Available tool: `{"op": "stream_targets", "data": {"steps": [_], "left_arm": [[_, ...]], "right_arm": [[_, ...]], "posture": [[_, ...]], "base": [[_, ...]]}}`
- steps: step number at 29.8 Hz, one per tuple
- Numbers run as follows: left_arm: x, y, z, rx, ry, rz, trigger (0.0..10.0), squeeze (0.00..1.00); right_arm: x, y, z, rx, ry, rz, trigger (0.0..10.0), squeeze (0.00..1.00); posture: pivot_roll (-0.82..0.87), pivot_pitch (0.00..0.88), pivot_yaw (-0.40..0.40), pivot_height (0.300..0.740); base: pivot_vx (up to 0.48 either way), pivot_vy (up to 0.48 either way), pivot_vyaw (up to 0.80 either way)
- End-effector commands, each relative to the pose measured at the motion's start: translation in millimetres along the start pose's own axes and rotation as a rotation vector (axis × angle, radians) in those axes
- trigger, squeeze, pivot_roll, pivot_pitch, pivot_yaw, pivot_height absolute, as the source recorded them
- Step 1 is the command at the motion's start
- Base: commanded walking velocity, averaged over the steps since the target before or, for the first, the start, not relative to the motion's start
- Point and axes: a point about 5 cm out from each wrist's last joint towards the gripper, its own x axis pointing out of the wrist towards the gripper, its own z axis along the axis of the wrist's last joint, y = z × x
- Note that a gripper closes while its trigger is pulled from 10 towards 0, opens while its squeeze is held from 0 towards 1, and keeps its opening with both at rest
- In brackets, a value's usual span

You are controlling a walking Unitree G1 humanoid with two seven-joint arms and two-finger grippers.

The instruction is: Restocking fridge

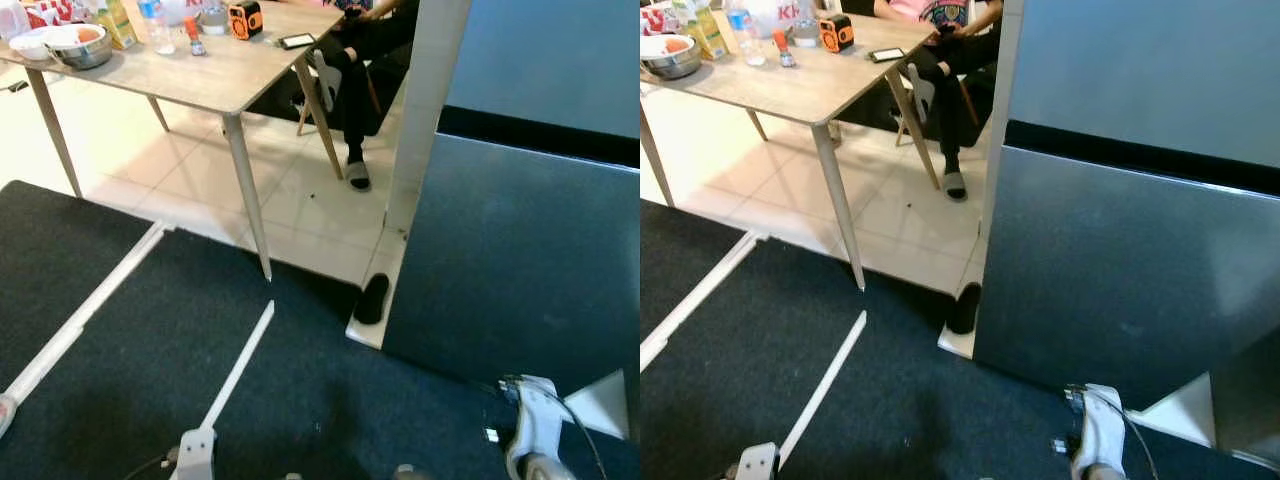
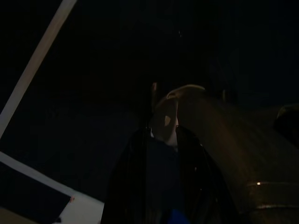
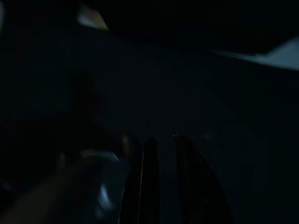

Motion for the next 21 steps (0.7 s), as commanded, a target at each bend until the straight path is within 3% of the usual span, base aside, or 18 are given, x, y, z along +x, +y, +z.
{"op": "stream_targets", "data": {"steps": [1, 6, 8, 11, 13, 15, 16, 17, 21], "left_arm": [[-3.0, 2.7, -13, -0.005, 0.055, 0.015, 10.0, 0.00], [-3.1, 13.1, -6, 0.086, 0.069, 0.105, 10.0, 0.00], [-5.2, 23.1, -2, 0.161, 0.080, 0.155, 10.0, 0.00], [-6.2, 34.0, 14, 0.254, 0.052, 0.194, 10.0, 0.00], [-6.3, 36.0, 18, 0.273, 0.045, 0.202, 10.0, 0.00], [-6.2, 43.3, 42, 0.402, 0.002, 0.243, 10.0, 0.00], [-6.2, 43.3, 42, 0.402, 0.002, 0.243, 10.0, 0.00], [-6.2, 46.7, 61, 0.486, -0.033, 0.276, 10.0, 0.00], [-4.2, 42.9, 73, 0.520, -0.063, 0.280, 10.0, 0.00]], "right_arm": [[-0.6, -3.2, 0, 0.005, 0.007, -0.014, 10.0, 0.00], [-2.0, -12.9, 5, 0.006, -0.002, -0.047, 10.0, 0.00], [-1.4, -12.2, 8, 0.009, -0.014, -0.049, 10.0, 0.00], [0.1, -6.2, 11, 0.014, -0.026, -0.031, 10.0, 0.00], [0.4, -4.6, 11, 0.015, -0.026, -0.026, 10.0, 0.00], [2.1, 6.0, 9, 0.024, -0.026, 0.020, 10.0, 0.00], [2.1, 6.0, 9, 0.024, -0.026, 0.020, 10.0, 0.00], [2.9, 14.3, 4, 0.008, -0.006, 0.047, 10.0, 0.00], [3.2, 20.3, -3, -0.002, 0.021, 0.059, 10.0, 0.00]], "posture": [[-0.04, 0.050, -0.033, 0.740], [-0.05, 0.023, -0.039, 0.740], [-0.05, 0.026, -0.021, 0.740], [-0.04, 0.016, 0.005, 0.740], [-0.04, 0.016, 0.005, 0.740], [-0.03, 0.008, 0.015, 0.740], [-0.03, 0.008, 0.015, 0.740], [-0.02, 0.000, 0.019, 0.740], [-0.01, 0.000, 0.030, 0.740]], "base": [[0.000, 0.000, 0.00], [0.000, 0.000, 0.00], [0.000, 0.000, 0.00], [0.000, 0.000, 0.00], [0.000, 0.000, 0.00], [0.000, 0.000, 0.00], [0.000, 0.000, 0.00], [0.000, 0.000, 0.00], [0.000, 0.000, 0.00]]}}
